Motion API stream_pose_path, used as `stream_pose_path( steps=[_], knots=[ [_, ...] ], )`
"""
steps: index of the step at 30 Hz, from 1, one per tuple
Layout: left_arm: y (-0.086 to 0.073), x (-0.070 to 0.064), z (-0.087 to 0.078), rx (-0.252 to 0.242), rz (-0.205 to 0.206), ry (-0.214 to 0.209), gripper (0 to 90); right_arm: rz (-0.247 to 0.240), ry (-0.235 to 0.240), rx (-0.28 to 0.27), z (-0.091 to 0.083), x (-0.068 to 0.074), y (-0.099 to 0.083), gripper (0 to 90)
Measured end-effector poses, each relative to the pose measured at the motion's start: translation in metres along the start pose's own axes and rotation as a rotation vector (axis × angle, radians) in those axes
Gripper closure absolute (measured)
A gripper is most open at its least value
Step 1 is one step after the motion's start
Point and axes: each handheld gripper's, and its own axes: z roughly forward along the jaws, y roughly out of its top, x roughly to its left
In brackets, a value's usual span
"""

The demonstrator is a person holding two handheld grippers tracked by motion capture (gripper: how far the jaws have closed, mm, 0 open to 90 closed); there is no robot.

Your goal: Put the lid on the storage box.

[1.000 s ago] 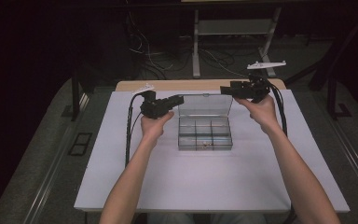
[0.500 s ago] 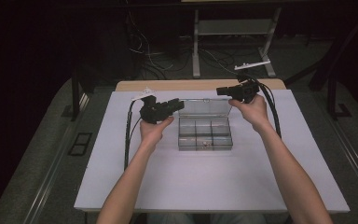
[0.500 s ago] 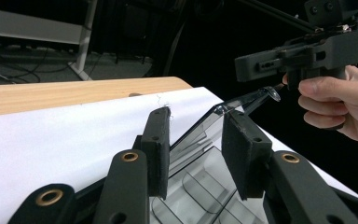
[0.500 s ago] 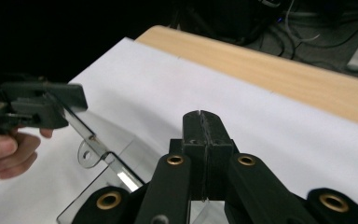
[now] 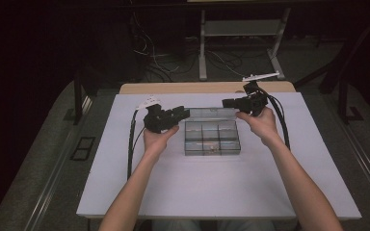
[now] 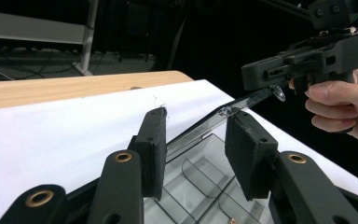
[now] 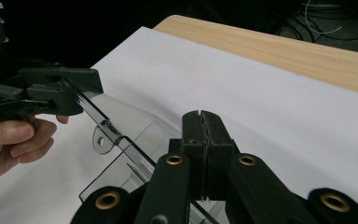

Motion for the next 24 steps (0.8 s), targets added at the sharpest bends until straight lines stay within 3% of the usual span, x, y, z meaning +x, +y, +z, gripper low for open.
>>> stream_pose_path(
  steps=[10, 16, 24],
  knots=[
    [-0.009, -0.007, -0.005, 0.034, 0.007, 0.009, 55.4, -0.013, 0.019, 0.009, -0.003, 0.004, -0.013, 88.4],
    [-0.015, -0.011, -0.007, 0.068, 0.006, 0.013, 53.2, -0.039, -0.004, 0.016, -0.003, 0.008, -0.024, 88.1],
    [-0.024, -0.015, -0.01, 0.094, 0.005, 0.012, 52.6, -0.026, -0.002, -0.015, -0.005, 0.011, -0.04, 88.1]
  ],
)
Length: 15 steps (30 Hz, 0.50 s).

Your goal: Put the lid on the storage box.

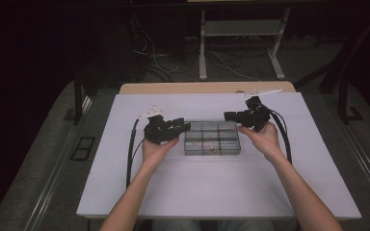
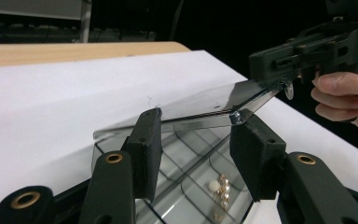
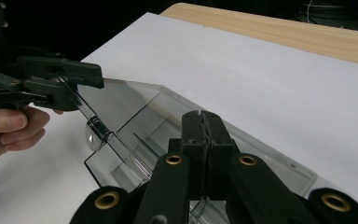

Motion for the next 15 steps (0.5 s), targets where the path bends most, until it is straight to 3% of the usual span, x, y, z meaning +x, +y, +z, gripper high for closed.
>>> stream_pose_path(
  steps=[15],
  knots=[
    [-0.013, -0.008, -0.006, 0.077, 0.022, 0.007, 52.5, 0.008, 0.002, -0.021, -0.002, 0.006, -0.022, 88.0]
  ],
)
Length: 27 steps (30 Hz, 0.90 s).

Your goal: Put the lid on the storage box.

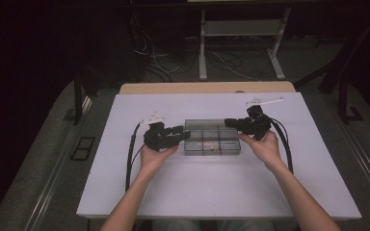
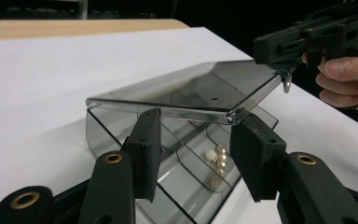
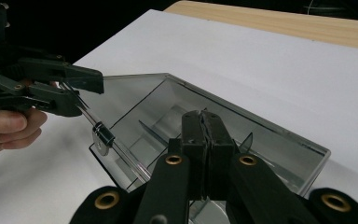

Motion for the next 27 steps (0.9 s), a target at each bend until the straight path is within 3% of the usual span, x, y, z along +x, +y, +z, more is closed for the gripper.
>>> stream_pose_path(
  steps=[8, 16, 22, 27],
  knots=[
    [-0.013, -0.001, -0.006, 0.057, -0.017, 0.001, 52.1, 0.017, -0.001, 0.016, -0.001, 0.002, -0.014, 87.1],
    [-0.02, -0.003, -0.009, 0.137, 0.022, 0.007, 52.3, 0.039, -0.003, 0.026, 0.002, 0.0, -0.028, 86.9],
    [-0.02, -0.004, -0.02, 0.087, -0.005, -0.016, 51.0, 0.035, -0.011, 0.041, -0.002, 0.004, -0.032, 84.5],
    [-0.02, -0.007, -0.03, 0.066, -0.025, -0.039, 43.0, 0.024, -0.018, 0.033, -0.01, 0.01, -0.035, 77.2]
  ],
)
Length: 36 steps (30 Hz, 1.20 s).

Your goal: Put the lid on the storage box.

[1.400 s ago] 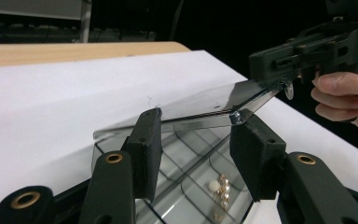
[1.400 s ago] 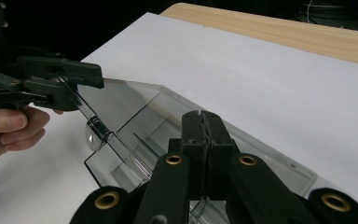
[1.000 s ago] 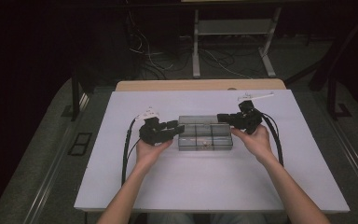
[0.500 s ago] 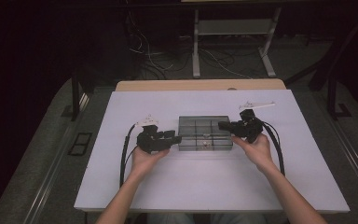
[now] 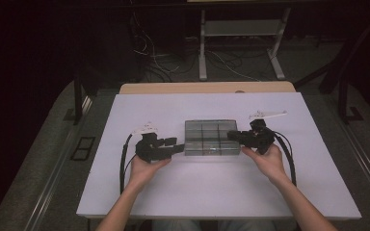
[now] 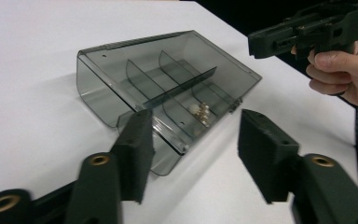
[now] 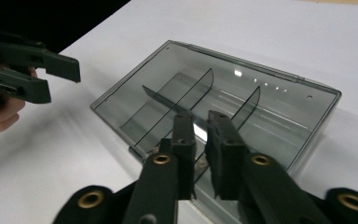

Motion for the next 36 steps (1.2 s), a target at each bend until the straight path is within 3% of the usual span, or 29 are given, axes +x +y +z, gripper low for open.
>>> stream_pose_path(
  steps=[6, 11, 15, 19, 24, 28, 36],
  knots=[
    [-0.001, -0.006, -0.008, -0.017, -0.016, -0.057, 34.4, -0.017, -0.007, -0.015, -0.01, 0.008, -0.005, 58.7],
    [-0.004, -0.01, -0.013, -0.007, -0.029, -0.041, 22.3, -0.018, 0.004, -0.022, -0.019, 0.013, -0.01, 39.3],
    [-0.008, -0.014, -0.014, 0.027, -0.018, -0.031, 10.6, -0.034, -0.017, -0.02, -0.023, 0.018, -0.015, 14.3],
    [-0.013, -0.018, -0.015, 0.05, -0.013, -0.022, 0.0, -0.033, -0.025, -0.019, -0.028, 0.021, -0.022, 0.6],
    [-0.019, -0.022, -0.02, 0.053, 0.006, -0.001, 0.0, -0.005, -0.006, -0.022, -0.038, 0.02, -0.031, 0.3],
    [-0.027, -0.029, -0.022, 0.069, 0.033, 0.015, 0.0, 0.05, 0.031, -0.038, -0.045, 0.017, -0.045, 0.4],
    [-0.04, -0.039, -0.029, 0.047, 0.041, 0.024, 0.0, 0.009, 0.002, -0.051, -0.062, 0.016, -0.069, 0.4]
  ],
)
